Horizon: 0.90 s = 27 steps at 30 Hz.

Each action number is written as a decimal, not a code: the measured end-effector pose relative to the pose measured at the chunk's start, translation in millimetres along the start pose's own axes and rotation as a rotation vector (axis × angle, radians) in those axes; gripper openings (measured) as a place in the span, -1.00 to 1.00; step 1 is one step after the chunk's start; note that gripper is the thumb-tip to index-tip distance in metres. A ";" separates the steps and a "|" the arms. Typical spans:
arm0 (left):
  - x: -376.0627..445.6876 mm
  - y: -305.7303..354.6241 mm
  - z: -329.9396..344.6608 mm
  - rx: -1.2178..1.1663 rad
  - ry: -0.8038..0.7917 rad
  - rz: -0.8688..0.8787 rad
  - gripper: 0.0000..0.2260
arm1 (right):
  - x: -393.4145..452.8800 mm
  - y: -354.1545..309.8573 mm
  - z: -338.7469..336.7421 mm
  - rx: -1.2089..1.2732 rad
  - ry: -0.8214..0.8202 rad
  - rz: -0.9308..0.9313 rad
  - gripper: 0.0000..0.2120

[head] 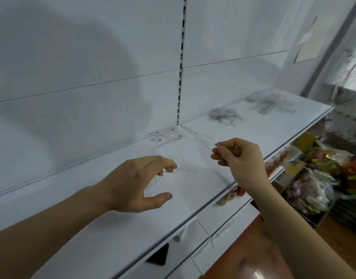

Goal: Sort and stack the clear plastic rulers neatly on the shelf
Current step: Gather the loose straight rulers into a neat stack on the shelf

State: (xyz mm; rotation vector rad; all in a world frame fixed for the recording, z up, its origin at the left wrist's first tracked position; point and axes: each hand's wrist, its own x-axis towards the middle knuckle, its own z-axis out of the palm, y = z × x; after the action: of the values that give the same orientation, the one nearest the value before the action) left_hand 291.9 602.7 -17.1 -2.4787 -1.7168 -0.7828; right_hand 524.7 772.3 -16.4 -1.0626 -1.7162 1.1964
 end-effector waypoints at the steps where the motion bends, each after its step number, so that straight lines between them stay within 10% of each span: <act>1: 4.5 -7.9 2.7 -0.001 0.007 -0.006 -0.53 | 14.7 1.7 5.4 -0.064 -0.020 -0.023 -0.91; 17: 6.6 -48.8 31.3 0.031 0.149 -0.215 -0.60 | 120.0 27.1 75.1 -0.764 -0.348 -0.597 -0.82; 27: 73.1 -40.6 39.2 0.015 0.230 -0.322 -0.67 | 155.6 65.2 -35.7 -0.702 -0.138 -0.532 -0.83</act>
State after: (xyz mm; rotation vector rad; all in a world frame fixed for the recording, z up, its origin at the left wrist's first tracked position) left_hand 290.6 693.9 -31.4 -2.0305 -2.0447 -1.0261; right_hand 515.7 941.3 -49.4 -0.8115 -2.4121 0.3298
